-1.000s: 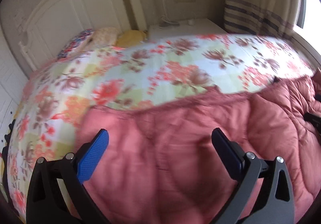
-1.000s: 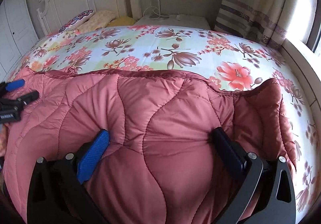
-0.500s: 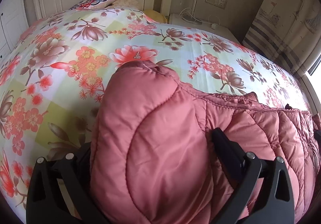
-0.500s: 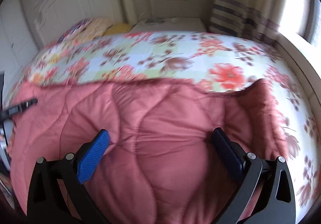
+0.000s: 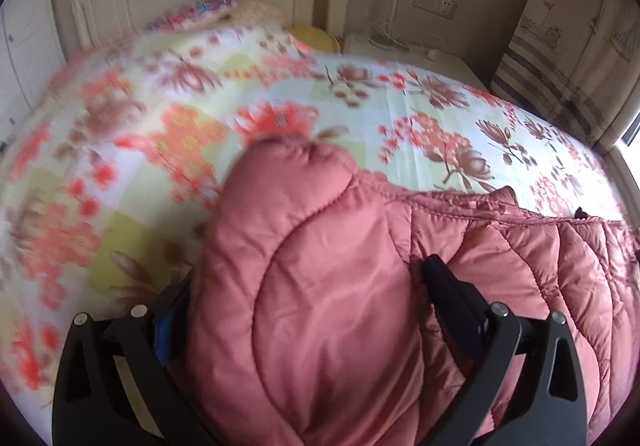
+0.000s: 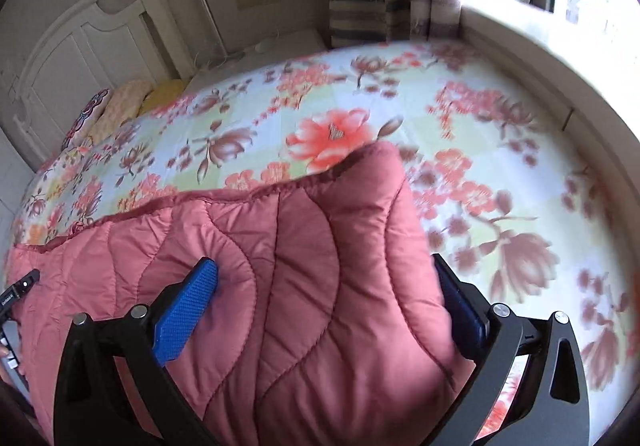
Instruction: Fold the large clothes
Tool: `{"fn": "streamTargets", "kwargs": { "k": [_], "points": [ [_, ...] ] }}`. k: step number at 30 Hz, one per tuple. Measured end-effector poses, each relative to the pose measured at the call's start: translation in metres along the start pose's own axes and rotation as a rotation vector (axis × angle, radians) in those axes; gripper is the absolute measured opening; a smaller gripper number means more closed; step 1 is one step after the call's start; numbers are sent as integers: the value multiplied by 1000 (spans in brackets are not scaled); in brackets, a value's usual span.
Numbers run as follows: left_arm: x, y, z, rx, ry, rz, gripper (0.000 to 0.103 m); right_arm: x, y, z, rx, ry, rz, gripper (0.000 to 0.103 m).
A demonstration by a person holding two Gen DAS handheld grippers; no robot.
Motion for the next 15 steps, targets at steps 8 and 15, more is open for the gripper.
{"fn": "streamTargets", "kwargs": {
  "k": [8, 15],
  "points": [
    [112, -34, -81, -221, -91, -254, 101, 118, -16, 68, 233, 128, -198, 99],
    [57, -75, -103, -233, -177, -82, 101, 58, -96, 82, 357, 118, -25, 99]
  ]
}}
Point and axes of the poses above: each gripper's, at about its wrist camera, not at the fingertips, and x roughly against the way its jaws point, z to its left, y to its top, the point moved 5 cm from there along -x, roughly the way its jaws point, and after that the axes turned 1 degree about -x, right-handed, at the moved point
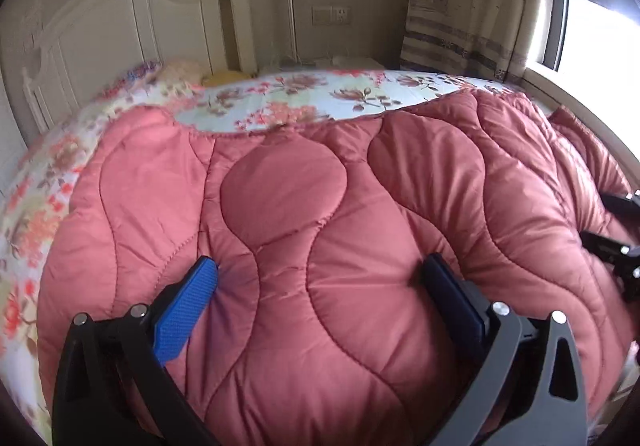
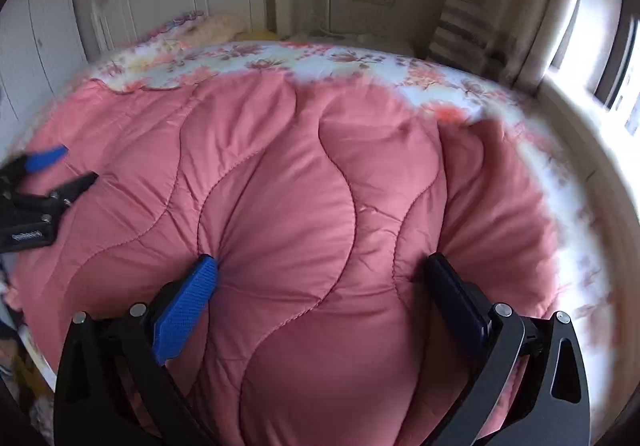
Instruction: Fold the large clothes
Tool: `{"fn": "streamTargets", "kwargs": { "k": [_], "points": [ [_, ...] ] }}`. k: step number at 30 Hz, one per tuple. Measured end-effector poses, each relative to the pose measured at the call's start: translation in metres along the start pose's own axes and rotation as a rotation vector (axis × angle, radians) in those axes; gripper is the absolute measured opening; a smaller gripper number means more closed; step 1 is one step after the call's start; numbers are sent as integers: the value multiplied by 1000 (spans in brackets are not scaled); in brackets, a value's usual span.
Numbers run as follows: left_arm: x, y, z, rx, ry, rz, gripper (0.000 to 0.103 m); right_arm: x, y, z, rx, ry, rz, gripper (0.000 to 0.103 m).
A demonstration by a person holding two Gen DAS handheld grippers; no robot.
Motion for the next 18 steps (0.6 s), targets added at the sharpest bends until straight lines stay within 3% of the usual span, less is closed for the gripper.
{"fn": "streamTargets", "kwargs": {
  "k": [4, 8, 10, 12, 15, 18],
  "points": [
    [10, 2, 3, 5, 46, 20, 101, 4, 2, -7, -4, 0, 34, 99],
    [46, -10, 32, 122, 125, -61, 101, 32, -4, -27, -55, -59, -7, 98],
    [46, -21, 54, 170, 161, -49, 101, 43, -15, -46, -119, -37, -29, 99],
    [34, -30, 71, 210, 144, -13, 101, 38, -28, -60, -130, -86, -9, 99],
    [29, -35, 71, 185, 159, -24, 101, 27, -36, -63, -164, -60, 3, 99],
    [26, -35, 67, 163, 179, -9, 101, 29, -32, -59, -163, -95, 22, 99]
  ]
}}
Point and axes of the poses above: each gripper's, at about its wrist camera, not at the fingertips, and x roughly against the way its jaws point, z to its left, y to its top, the point moved 5 cm from there along -x, roughly the way its jaws point, and after that the axes turned 1 degree about -x, right-handed, at the moved point
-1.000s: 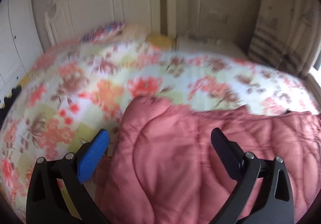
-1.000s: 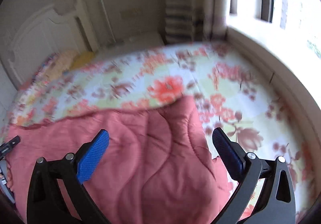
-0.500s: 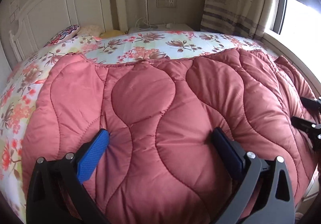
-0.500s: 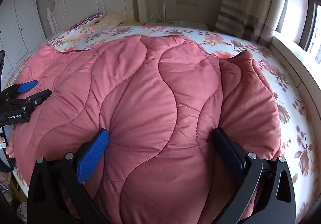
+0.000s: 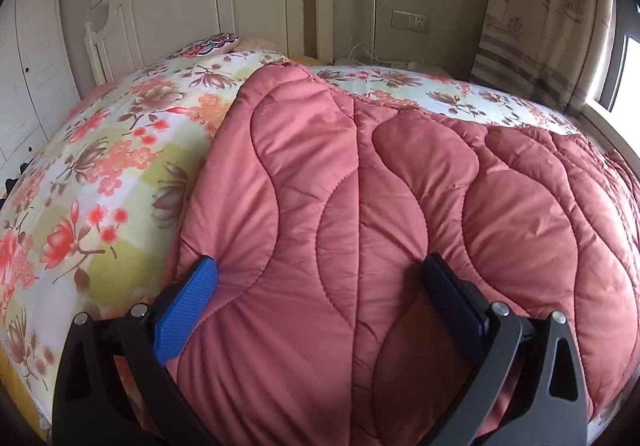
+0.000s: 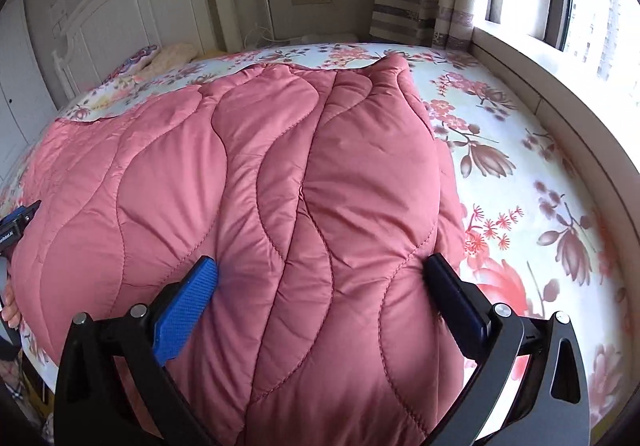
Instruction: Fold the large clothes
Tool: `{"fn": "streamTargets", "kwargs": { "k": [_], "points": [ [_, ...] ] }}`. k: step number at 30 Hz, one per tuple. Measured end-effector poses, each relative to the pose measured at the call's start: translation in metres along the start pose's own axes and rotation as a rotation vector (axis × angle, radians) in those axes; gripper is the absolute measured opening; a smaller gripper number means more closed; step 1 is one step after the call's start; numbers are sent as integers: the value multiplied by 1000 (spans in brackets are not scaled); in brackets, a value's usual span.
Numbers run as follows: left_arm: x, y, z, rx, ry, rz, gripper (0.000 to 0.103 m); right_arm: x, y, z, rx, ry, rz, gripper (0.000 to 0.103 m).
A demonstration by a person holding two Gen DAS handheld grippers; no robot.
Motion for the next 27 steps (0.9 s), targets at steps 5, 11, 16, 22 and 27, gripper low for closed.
{"fn": "streamTargets", "kwargs": {
  "k": [5, 11, 16, 22, 27],
  "points": [
    [-4, -3, 4, -5, -5, 13, 101, 42, -2, 34, 39, -62, -74, 99],
    [-6, -2, 3, -10, 3, 16, 101, 59, -25, 155, 317, 86, -121, 98],
    [-7, -2, 3, -9, 3, 17, 101, 20, -48, 205, 439, 65, -57, 99],
    [-7, -2, 3, -3, -6, 14, 101, 47, -30, 170, 372, 122, -81, 98],
    [-6, -3, 3, -2, -13, 11, 101, 52, -7, 76, 117, -2, -118, 98]
  ]
}}
Point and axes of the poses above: each gripper's, at about its wrist camera, not at the fingertips, and x roughly against the way its jaws point, z to its left, y to its top, the point moved 5 cm from there along -x, roughly the way its jaws point, and after that the axes turned 1 degree about -x, right-handed, at the moved point
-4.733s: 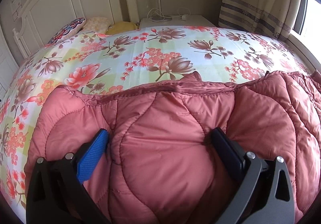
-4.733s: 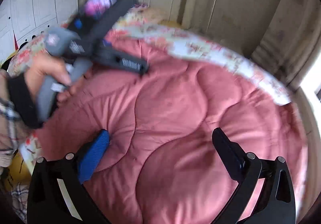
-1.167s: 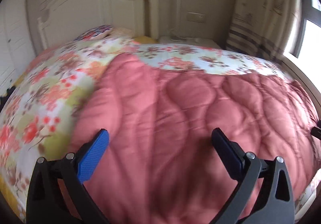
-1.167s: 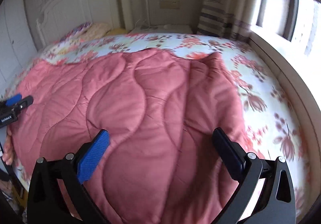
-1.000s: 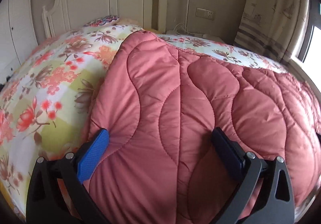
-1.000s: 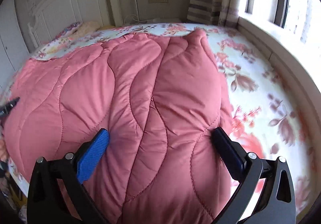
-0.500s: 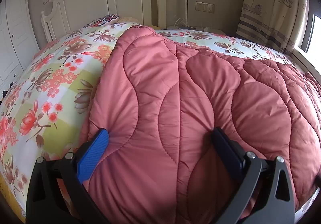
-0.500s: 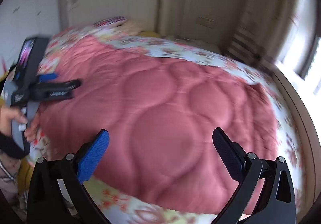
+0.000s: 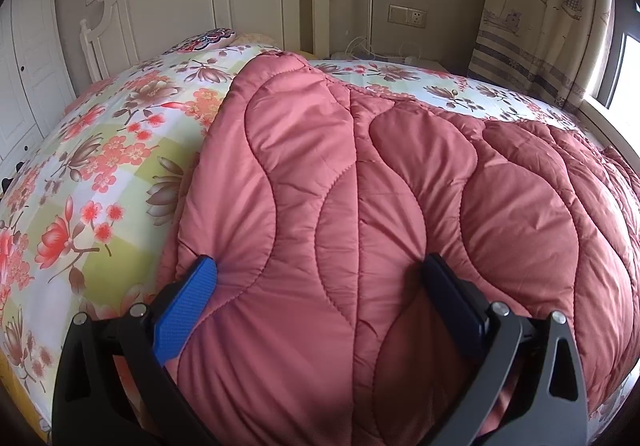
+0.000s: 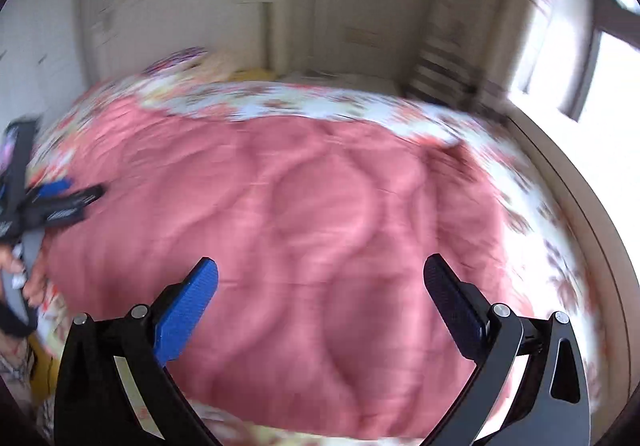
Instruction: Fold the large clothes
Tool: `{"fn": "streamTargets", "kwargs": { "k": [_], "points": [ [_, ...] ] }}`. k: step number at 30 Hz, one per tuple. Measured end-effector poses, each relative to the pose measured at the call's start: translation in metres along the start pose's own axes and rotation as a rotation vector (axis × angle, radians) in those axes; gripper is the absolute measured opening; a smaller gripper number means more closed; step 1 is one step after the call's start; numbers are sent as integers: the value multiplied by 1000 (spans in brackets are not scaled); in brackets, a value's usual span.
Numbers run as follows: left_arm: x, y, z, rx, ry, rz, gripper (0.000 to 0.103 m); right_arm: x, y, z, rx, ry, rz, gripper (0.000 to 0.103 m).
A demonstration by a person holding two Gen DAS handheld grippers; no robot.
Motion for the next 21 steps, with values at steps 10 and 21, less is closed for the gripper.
{"fn": "streamTargets", "kwargs": {
  "k": [10, 21],
  "points": [
    [57, 11, -15, 20, -82, -100, 101, -37, -24, -41, -92, -51, 104, 99],
    [44, -39, -132, -272, -205, -56, 101, -38, -26, -47, -104, -26, 96, 99]
  ]
}}
Point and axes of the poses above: each gripper's, at about its wrist camera, not at the fingertips, and x roughly against the way its jaws point, z to its left, y to its top, the point moved 5 cm from there along -x, roughly the way its jaws point, and after that the axes turned 1 degree about -x, right-handed, at the moved point
